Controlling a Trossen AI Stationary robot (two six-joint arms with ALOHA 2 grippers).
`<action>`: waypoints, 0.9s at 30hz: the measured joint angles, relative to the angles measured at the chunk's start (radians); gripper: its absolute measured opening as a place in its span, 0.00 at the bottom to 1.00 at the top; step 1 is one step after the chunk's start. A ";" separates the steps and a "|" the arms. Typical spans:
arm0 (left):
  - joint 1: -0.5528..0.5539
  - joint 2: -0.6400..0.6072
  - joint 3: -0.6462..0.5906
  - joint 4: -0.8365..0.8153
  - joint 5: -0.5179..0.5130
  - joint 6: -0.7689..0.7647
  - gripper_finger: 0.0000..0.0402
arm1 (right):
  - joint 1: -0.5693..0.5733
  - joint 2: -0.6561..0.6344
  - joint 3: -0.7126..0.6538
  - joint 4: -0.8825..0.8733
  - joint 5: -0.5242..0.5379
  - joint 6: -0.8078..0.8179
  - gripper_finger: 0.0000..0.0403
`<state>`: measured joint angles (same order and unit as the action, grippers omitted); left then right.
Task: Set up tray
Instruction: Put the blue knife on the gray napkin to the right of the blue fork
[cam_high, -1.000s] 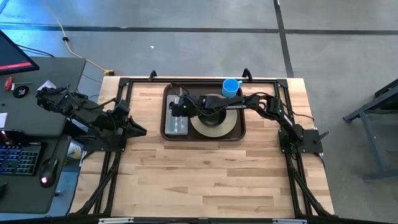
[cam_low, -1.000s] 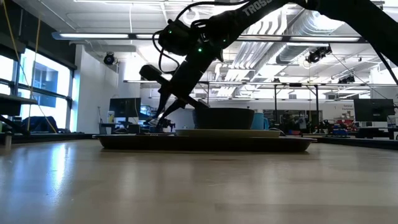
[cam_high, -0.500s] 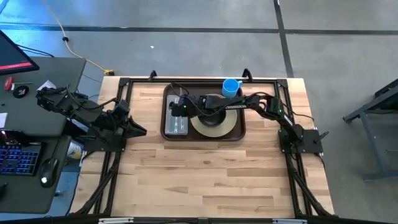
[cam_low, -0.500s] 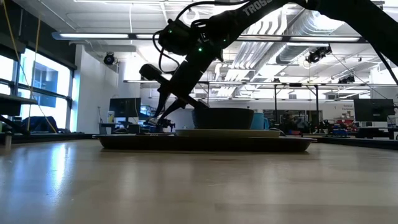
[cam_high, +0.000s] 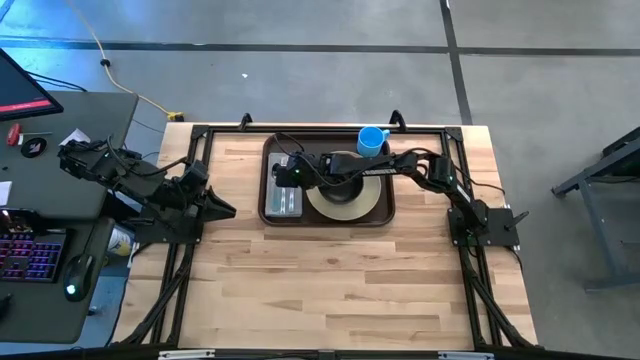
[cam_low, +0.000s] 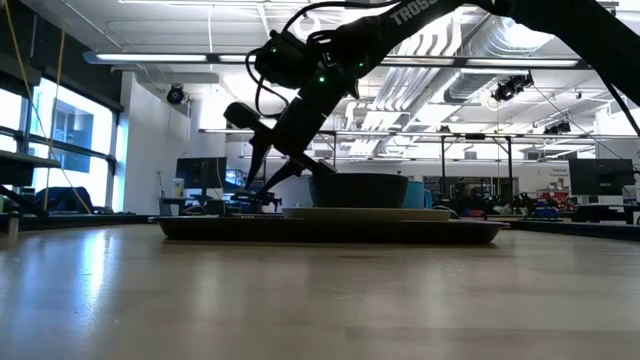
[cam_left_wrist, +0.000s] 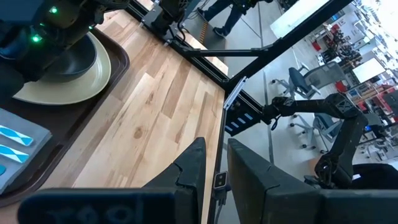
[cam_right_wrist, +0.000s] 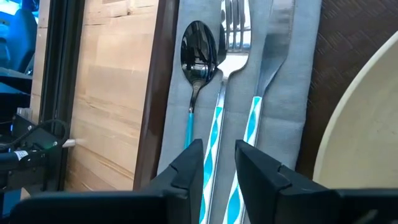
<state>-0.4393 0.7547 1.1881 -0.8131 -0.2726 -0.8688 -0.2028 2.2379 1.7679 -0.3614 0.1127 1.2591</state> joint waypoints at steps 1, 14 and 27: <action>0.000 0.000 0.000 0.000 0.000 0.000 0.25 | 0.000 0.000 0.000 0.000 0.000 0.000 0.21; 0.000 0.000 0.000 0.002 0.002 -0.001 0.25 | 0.000 -0.001 0.000 0.039 -0.033 -0.044 0.25; 0.000 0.000 0.000 0.003 0.002 -0.004 0.25 | 0.014 -0.002 0.175 -0.031 -0.108 -0.244 0.17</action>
<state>-0.4389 0.7547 1.1881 -0.8097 -0.2701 -0.8730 -0.1889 2.2360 1.9428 -0.3924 0.0051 1.0154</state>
